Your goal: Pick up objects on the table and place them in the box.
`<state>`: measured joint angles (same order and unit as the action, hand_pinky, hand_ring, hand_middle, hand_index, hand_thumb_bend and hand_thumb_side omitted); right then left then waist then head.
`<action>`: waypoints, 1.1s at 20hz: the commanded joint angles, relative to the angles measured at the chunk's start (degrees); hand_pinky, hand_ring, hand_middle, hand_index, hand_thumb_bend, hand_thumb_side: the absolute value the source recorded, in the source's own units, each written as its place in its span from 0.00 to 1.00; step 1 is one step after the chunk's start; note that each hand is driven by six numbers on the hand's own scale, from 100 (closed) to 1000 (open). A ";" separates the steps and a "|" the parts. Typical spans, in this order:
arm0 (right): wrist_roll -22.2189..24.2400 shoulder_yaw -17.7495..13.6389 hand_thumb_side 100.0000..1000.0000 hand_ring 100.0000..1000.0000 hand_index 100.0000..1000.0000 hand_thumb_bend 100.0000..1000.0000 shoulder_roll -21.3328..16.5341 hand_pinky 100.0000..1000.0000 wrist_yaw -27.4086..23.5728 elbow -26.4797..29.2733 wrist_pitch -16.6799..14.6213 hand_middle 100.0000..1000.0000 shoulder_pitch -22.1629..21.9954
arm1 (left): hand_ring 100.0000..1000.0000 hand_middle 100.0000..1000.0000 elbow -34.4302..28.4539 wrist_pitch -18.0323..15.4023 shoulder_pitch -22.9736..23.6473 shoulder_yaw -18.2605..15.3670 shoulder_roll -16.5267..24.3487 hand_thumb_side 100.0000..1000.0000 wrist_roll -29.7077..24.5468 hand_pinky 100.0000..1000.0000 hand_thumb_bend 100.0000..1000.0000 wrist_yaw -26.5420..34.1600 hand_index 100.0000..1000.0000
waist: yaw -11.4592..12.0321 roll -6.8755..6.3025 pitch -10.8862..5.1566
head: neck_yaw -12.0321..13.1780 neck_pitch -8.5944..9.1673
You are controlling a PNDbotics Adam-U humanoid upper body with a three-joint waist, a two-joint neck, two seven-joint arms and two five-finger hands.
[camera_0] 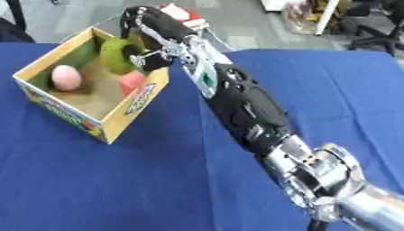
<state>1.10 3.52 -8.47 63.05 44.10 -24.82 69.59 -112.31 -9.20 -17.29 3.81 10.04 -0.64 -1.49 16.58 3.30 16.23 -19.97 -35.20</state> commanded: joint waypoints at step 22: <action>-8.88 1.74 0.00 0.78 0.88 0.00 -6.08 0.83 -9.69 15.00 -3.60 0.73 -2.51 | 0.56 0.53 -0.19 0.40 0.93 -2.42 1.77 0.30 2.36 0.39 0.21 -2.04 0.72 | -7.81 -0.98 -1.13 | 6.17 -1.05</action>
<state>-6.83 4.98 -12.61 54.80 56.25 -28.22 66.05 -111.97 -8.81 -16.09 2.05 10.56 1.22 -3.10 8.37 2.67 16.27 -14.56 -35.88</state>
